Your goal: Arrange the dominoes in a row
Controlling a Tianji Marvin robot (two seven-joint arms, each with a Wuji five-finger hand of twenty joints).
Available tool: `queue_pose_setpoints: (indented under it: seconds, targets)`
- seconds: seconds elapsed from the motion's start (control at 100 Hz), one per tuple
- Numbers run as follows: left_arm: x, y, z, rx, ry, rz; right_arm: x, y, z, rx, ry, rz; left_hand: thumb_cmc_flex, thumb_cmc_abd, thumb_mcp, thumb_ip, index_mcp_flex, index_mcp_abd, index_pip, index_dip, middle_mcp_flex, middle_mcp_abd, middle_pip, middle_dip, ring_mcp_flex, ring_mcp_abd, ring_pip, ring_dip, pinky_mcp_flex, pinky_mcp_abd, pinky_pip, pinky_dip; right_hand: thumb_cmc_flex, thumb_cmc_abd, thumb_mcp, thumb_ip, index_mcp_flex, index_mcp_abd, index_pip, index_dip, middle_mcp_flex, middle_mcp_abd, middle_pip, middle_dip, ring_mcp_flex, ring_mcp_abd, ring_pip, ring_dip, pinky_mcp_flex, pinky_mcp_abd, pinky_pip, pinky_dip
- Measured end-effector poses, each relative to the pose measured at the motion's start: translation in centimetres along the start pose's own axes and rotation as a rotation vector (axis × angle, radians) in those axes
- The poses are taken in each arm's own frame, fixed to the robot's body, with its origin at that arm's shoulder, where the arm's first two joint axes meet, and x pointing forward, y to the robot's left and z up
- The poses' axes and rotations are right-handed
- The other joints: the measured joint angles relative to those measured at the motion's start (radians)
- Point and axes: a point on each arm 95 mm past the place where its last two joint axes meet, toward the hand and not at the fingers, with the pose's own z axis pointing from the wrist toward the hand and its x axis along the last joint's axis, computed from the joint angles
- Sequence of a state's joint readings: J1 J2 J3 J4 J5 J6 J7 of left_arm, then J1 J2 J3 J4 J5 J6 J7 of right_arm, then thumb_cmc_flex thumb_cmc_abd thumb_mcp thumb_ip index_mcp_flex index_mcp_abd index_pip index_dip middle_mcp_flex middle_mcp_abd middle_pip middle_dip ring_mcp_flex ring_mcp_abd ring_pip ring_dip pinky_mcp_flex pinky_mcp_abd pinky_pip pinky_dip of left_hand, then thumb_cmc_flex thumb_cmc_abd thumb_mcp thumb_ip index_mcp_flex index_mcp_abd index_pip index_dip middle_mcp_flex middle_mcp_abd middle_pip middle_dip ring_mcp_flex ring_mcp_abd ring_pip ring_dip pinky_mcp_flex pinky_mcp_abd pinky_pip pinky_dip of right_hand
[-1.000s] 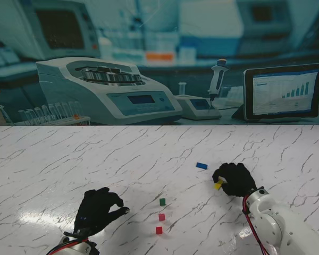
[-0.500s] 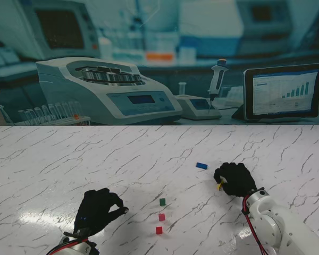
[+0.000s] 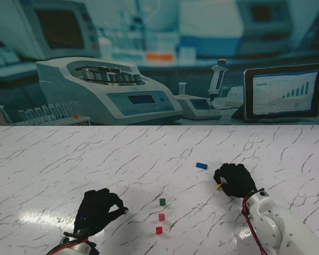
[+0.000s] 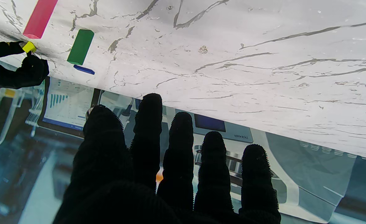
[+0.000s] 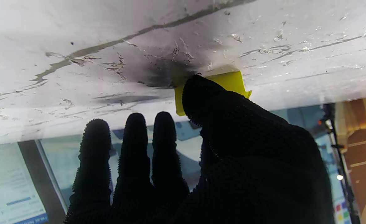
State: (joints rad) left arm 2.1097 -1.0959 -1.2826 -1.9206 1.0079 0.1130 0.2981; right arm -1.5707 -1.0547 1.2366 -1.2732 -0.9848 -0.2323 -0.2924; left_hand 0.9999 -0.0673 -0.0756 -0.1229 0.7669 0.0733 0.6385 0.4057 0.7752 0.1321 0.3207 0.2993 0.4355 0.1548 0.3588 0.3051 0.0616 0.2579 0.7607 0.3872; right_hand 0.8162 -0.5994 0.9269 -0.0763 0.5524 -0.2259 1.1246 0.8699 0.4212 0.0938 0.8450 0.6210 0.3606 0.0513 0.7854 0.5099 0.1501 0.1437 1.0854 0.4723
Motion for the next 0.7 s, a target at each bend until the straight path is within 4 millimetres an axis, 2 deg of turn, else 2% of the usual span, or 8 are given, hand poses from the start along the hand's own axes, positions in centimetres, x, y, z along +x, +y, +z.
queue_pose_setpoints:
  seconds: [0.21, 0.48, 0.7]
  targets:
    - [0.01, 0.02, 0.0, -0.001, 0.0, 0.0, -0.02, -0.01, 0.01, -0.002, 0.003, -0.005, -0.001, 0.0, 0.0, 0.0, 0.0, 0.0, 0.001, 0.0, 0.0, 0.0, 0.001, 0.0, 0.0, 0.0, 0.0, 0.0, 0.0, 0.0, 0.0, 0.0, 0.0, 0.002, 0.0, 0.0, -0.02, 0.012, -0.052, -0.039, 0.0, 0.012, -0.038, -0.013, 0.0, 0.001, 0.0, 0.0, 0.0, 0.0, 0.0, 0.0]
    - [-0.02, 0.04, -0.01, -0.004, -0.001, 0.0, 0.0, 0.0, -0.03, 0.006, 0.012, 0.002, -0.003, 0.0, 0.0, 0.0, 0.0, 0.0, 0.001, 0.0, 0.0, 0.0, 0.004, 0.0, 0.0, 0.0, 0.0, 0.001, 0.0, 0.0, 0.0, 0.0, -0.008, 0.004, 0.003, 0.0, -0.017, 0.027, -0.157, -0.125, 0.001, 0.025, -0.076, -0.053, 0.0, 0.003, 0.0, 0.009, -0.002, 0.0, -0.002, 0.0]
    - [-0.06, 0.05, -0.04, -0.005, -0.002, -0.001, 0.15, 0.05, 0.07, 0.019, 0.018, 0.007, -0.003, 0.0, 0.0, 0.0, 0.0, 0.0, 0.001, 0.0, 0.0, 0.0, 0.004, 0.0, 0.0, 0.0, 0.0, 0.001, 0.0, 0.0, 0.0, 0.0, -0.008, 0.004, 0.022, 0.0, 0.036, 0.027, -0.186, -0.174, 0.002, 0.026, -0.1, -0.073, 0.0, 0.004, 0.0, 0.009, -0.012, 0.0, -0.015, -0.009]
